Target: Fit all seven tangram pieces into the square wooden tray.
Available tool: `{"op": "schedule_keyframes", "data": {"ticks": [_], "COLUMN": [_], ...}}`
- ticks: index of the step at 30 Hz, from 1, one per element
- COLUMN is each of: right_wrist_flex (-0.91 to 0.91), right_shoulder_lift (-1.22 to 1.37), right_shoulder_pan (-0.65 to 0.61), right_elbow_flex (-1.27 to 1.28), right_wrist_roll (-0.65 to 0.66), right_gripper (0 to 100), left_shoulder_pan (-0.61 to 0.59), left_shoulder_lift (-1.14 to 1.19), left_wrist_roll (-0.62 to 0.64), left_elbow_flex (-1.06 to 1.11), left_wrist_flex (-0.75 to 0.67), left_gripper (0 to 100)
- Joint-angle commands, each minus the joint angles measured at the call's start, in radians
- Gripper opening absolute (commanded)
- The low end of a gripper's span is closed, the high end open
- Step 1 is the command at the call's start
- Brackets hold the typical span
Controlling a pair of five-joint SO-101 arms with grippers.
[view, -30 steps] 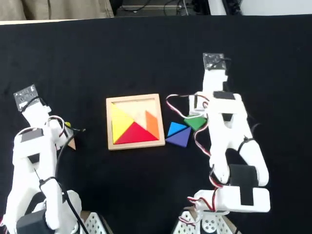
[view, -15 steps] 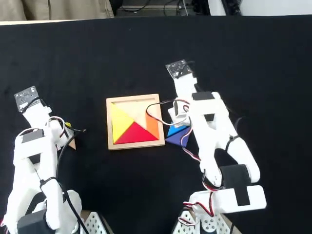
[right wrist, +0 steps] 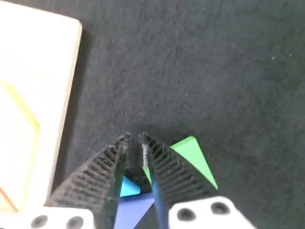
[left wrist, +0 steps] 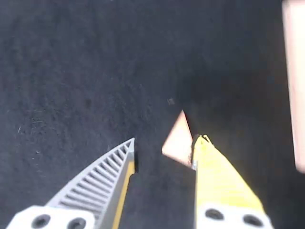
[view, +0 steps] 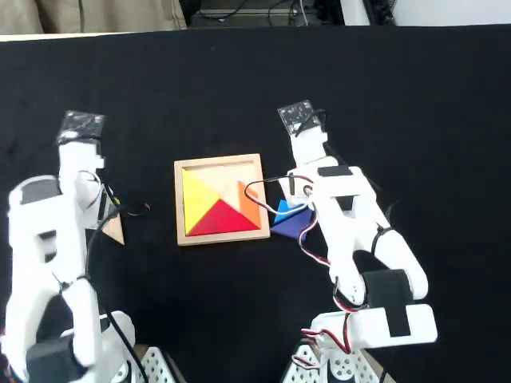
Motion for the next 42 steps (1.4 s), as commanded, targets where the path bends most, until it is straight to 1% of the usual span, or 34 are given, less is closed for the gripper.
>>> {"op": "schedule_keyframes", "data": {"ticks": [1,2,4,5,6,7,10,17,23,28,35,37,40,42], "right_wrist_flex": [-0.017,-0.017,-0.017,-0.017,-0.017,-0.017,-0.017,-0.015,-0.015,-0.015,-0.015,-0.015,-0.015,-0.015], "right_shoulder_lift": [-0.045,-0.045,-0.047,-0.047,-0.047,-0.045,-0.045,-0.045,-0.045,-0.044,-0.044,-0.044,-0.044,-0.044], "right_shoulder_pan": [0.018,0.018,0.018,0.017,0.017,0.018,0.021,0.021,0.021,0.021,0.021,0.021,0.021,0.021], "right_elbow_flex": [-0.007,-0.007,-0.007,-0.007,-0.007,-0.007,-0.007,-0.007,-0.007,-0.007,-0.007,-0.007,-0.007,-0.007], "right_wrist_roll": [0.008,0.006,0.006,0.006,0.006,0.006,0.006,0.011,0.012,0.012,0.012,0.012,0.012,0.012], "right_gripper": [3.6,3.6,3.6,3.6,3.6,3.6,3.6,3.6,3.6,3.6,3.6,3.6,3.6,3.6], "left_shoulder_pan": [0.016,0.012,0.001,-0.01,-0.016,-0.016,-0.018,-0.047,-0.045,-0.038,-0.001,-0.002,-0.001,0.001], "left_shoulder_lift": [0.133,0.183,0.282,0.322,0.364,0.394,0.442,0.465,0.465,0.465,0.465,0.465,0.465,0.465], "left_wrist_roll": [-0.018,0.048,0.232,0.319,0.379,0.408,0.399,0.397,0.397,0.397,0.396,0.37,0.282,0.259], "left_elbow_flex": [-0.199,-0.223,-0.266,-0.275,-0.282,-0.282,-0.278,-0.257,-0.165,-0.157,-0.148,-0.148,-0.139,-0.128], "left_wrist_flex": [0.183,0.193,0.184,0.184,0.186,0.184,0.175,0.095,-0.029,-0.035,-0.038,-0.035,-0.032,-0.032], "left_gripper": [21,21,22,25,29,32,33,32,32,32,22,21,21,21]}}
